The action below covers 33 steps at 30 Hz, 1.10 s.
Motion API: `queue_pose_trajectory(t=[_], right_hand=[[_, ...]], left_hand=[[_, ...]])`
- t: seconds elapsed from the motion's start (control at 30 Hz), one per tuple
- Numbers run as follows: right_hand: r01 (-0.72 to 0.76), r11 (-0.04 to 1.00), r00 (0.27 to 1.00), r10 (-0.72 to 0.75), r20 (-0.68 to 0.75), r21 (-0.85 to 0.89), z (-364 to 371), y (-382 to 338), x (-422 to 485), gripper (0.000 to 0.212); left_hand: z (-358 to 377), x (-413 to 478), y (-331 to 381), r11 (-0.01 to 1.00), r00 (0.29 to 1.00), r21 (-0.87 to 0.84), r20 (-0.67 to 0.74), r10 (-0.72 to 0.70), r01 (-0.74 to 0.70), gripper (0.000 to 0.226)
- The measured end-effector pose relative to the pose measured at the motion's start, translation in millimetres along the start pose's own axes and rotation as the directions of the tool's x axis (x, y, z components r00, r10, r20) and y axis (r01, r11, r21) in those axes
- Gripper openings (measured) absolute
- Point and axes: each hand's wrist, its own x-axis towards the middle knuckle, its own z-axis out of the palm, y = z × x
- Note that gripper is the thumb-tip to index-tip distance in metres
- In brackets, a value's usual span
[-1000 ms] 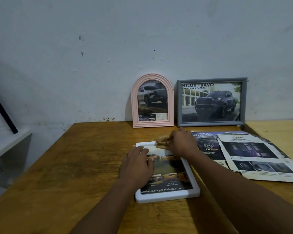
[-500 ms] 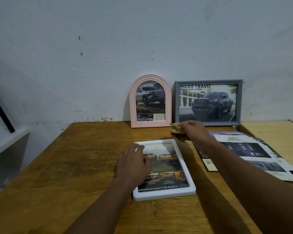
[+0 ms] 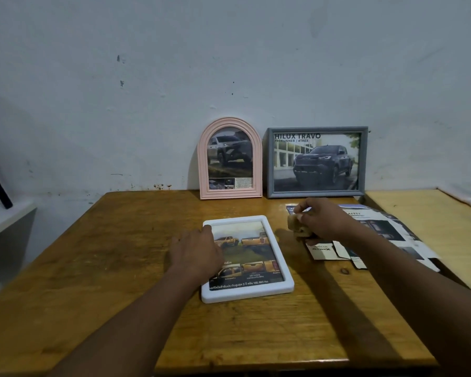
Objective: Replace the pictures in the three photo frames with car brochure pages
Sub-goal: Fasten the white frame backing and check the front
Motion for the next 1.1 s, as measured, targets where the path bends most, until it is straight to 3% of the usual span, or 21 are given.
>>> queue_pose_trajectory(t=[0.13, 0.37, 0.57, 0.73, 0.83, 0.93, 1.1], right_hand=[[0.204, 0.933, 0.97, -0.233, -0.066, -0.298, 12.2, 13.6, -18.2, 0.023], [0.368, 0.814, 0.892, -0.446, -0.077, -0.449, 28.4, 39.2, -63.3, 0.03], [0.404, 0.752, 0.905, -0.412, 0.108, -0.522, 48.9, 64.7, -99.8, 0.028], [0.253, 0.783, 0.953, -0.302, 0.009, -0.568, 46.9, 39.9, -95.1, 0.039], [0.198, 0.836, 0.969, -0.244, -0.024, -0.512, 49.5, 8.6, -79.4, 0.041], [0.128, 0.9, 0.992, -0.12, 0.047, -0.416, 61.0, -17.7, -63.5, 0.047], [0.014, 1.0, 0.992, -0.016, 0.128, 0.015, 78.4, -33.0, -45.7, 0.037]], left_hand=[[-2.3, -12.0, 0.1, 1.0, 1.0, 0.022, 0.016, 0.01, -0.01, 0.042], [-4.1, -31.8, -11.7, 0.985, 0.993, -0.153, -0.07, -0.094, 0.083, 0.036], [-8.7, -39.0, -26.7, 0.975, 0.99, -0.193, -0.073, -0.123, 0.107, 0.035], [-7.6, -39.6, -29.0, 0.95, 0.982, -0.286, -0.096, -0.161, 0.128, 0.036], [-8.6, -36.3, -24.9, 0.893, 0.971, -0.427, -0.117, -0.21, 0.142, 0.049], [-11.3, -37.8, -18.5, 0.846, 0.955, -0.526, -0.198, -0.219, 0.085, 0.051], [-16.5, -43.7, -16.8, 0.793, 0.923, -0.6, -0.357, -0.145, -0.107, 0.05]])
